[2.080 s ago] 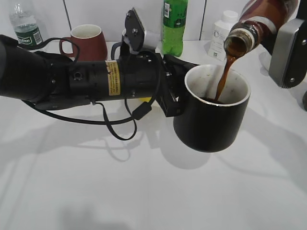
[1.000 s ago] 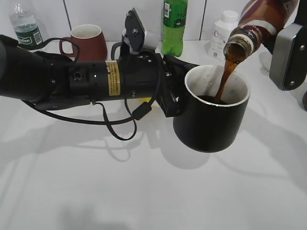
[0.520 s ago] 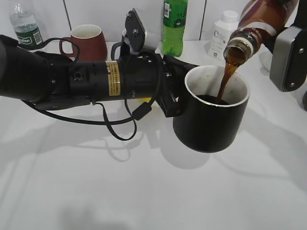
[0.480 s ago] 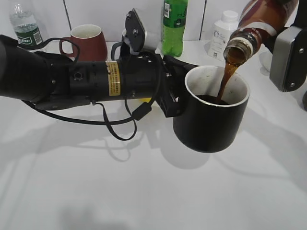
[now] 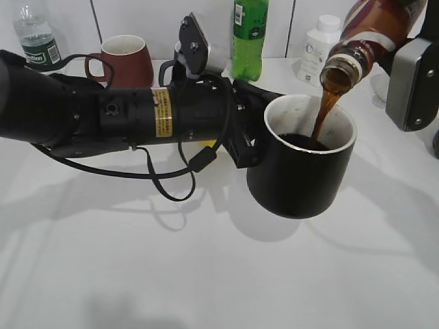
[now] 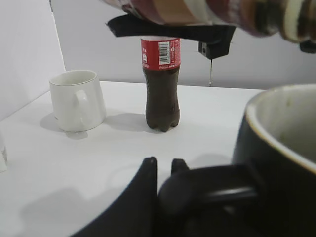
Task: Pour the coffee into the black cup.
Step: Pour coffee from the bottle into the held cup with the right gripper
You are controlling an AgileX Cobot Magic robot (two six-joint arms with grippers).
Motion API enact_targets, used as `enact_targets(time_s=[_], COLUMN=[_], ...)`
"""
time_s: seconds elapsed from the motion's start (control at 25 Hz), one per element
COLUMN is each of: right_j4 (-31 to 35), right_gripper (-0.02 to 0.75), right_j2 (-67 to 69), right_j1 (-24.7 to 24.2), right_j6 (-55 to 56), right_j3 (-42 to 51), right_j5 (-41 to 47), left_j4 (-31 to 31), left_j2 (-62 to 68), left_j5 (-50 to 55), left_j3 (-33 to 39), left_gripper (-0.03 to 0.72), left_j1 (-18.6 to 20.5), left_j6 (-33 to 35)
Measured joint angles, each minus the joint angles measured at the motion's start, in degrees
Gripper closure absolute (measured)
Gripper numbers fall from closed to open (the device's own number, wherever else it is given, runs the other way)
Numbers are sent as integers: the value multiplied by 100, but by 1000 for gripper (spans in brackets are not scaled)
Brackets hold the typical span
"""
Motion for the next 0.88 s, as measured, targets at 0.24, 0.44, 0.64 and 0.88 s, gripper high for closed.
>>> enact_targets(time_s=[0.24,0.44,0.64,0.88], right_j4=[11,11,-25,-24], right_gripper=[209,209,209,209], right_j2=[0,0,0,0], right_j1=[0,0,0,0], right_j6=[323,1253,2747,4085], right_j3=[0,2,40,44], right_j5=[-5,-75,-411,-562], left_j4=[-1,-95,-285,-286], left_j2=[0,0,5,5], left_j5=[0,-59,-183,-262], left_j3=[0,0,0,0], left_gripper=[634,634,634,634], left_j1=[0,0,0,0], left_j6=[0,0,0,0])
